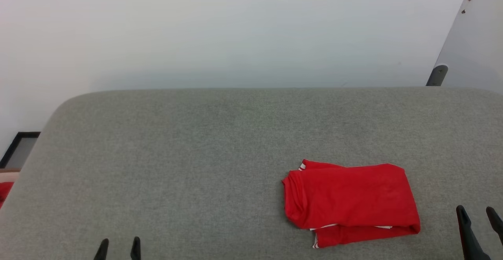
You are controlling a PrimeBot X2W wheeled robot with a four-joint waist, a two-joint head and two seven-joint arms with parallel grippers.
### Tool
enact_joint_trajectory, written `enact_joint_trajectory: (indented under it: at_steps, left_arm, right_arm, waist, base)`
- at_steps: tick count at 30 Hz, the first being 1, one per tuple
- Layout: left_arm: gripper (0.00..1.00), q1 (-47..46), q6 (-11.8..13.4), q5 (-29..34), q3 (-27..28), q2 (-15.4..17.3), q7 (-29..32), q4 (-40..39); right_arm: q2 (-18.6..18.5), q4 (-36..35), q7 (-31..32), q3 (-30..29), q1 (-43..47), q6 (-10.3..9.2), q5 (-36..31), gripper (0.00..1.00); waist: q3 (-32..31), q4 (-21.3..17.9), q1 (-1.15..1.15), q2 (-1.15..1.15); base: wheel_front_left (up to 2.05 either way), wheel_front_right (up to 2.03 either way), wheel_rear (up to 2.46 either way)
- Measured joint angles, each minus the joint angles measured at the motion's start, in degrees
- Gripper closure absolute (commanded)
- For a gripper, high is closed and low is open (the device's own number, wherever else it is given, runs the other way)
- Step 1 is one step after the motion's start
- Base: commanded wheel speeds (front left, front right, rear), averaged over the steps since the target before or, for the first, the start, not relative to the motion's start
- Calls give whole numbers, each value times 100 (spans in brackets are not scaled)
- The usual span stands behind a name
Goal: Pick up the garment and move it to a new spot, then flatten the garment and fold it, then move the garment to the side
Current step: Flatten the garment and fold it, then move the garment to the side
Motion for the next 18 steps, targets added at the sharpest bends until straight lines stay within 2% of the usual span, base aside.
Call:
enact_joint_trajectory:
  at_steps: [7,18]
  left_arm:
    - [0,-44,0,8,-80,1,0,11]
    - [0,-123,1,30,-133,-105,0,97]
  right_arm:
    - [199,-311,183,-87,108,0,-200,0]
    - [229,-397,498,-2,-178,0,-119,0]
  waist:
    - [19,26,0,0]
    - [139,0,0,0]
  base:
    - [0,0,0]
    - [0,0,0]
